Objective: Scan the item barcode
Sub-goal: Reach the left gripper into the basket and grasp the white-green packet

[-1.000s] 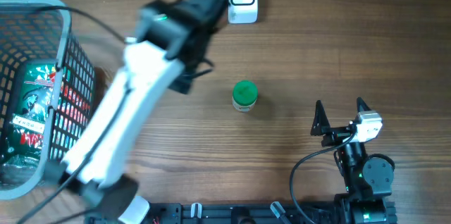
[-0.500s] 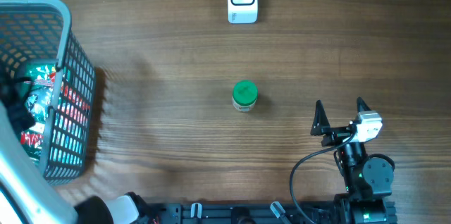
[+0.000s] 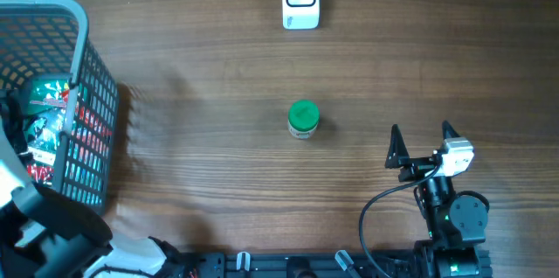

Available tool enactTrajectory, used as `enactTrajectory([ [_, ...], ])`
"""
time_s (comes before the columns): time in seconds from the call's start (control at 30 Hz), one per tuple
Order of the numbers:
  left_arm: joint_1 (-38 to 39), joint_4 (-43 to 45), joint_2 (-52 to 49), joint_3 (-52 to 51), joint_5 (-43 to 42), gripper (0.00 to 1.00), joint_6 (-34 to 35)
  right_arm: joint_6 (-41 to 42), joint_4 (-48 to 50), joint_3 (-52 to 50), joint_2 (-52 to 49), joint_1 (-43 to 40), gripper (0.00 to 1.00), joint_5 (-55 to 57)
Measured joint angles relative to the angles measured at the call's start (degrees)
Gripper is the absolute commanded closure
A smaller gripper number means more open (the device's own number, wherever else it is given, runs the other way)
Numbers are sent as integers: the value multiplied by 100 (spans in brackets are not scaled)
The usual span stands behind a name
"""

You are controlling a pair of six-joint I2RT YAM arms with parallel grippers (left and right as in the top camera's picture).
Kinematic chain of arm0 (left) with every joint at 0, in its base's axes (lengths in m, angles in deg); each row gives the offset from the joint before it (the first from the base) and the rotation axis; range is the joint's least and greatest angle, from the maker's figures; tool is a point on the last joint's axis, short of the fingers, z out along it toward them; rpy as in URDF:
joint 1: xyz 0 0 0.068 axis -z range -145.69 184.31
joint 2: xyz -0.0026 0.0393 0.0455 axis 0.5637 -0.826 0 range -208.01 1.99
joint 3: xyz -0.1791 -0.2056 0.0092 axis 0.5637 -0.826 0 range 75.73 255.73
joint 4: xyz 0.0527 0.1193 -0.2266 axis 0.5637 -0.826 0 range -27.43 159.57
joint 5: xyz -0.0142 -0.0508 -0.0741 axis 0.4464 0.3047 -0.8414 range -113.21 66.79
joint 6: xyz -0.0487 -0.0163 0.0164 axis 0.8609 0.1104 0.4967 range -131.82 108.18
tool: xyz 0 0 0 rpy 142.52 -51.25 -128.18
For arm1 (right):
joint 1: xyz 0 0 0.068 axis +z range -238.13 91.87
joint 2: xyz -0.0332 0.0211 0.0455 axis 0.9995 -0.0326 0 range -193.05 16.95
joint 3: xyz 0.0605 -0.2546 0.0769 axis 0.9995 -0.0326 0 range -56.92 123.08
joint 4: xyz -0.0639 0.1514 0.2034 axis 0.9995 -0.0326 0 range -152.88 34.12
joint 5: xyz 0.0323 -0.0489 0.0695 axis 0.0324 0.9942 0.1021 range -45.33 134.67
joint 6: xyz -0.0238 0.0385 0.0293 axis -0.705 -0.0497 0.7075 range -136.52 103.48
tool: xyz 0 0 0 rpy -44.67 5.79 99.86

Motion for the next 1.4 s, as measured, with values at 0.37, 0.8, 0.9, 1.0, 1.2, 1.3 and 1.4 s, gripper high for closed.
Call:
enactTrajectory([
  [0.37,0,393,-994,-444,413,0,-741,0,0,0,0,0,1,0],
  [0.8,0,673,-1589,-446,479,36,-848,0,0,0,0,0,0,0],
  [0.9,2,715,-1646,-444,479,59,-822,0,2,0,0,0,0,0],
  [1.0,2,671,-1652,-444,483,78,-831,0,2,0,0,0,0,0],
  [1.2,0,603,-1644,-444,525,82,-852,0,0,0,0,0,0,0],
  [1.3,0,584,-1543,-457,518,82,-850,0,0,0,0,0,0,0],
  [1.4,0,551,-1062,-487,516,82,-848,0,2,0,0,0,0,0],
])
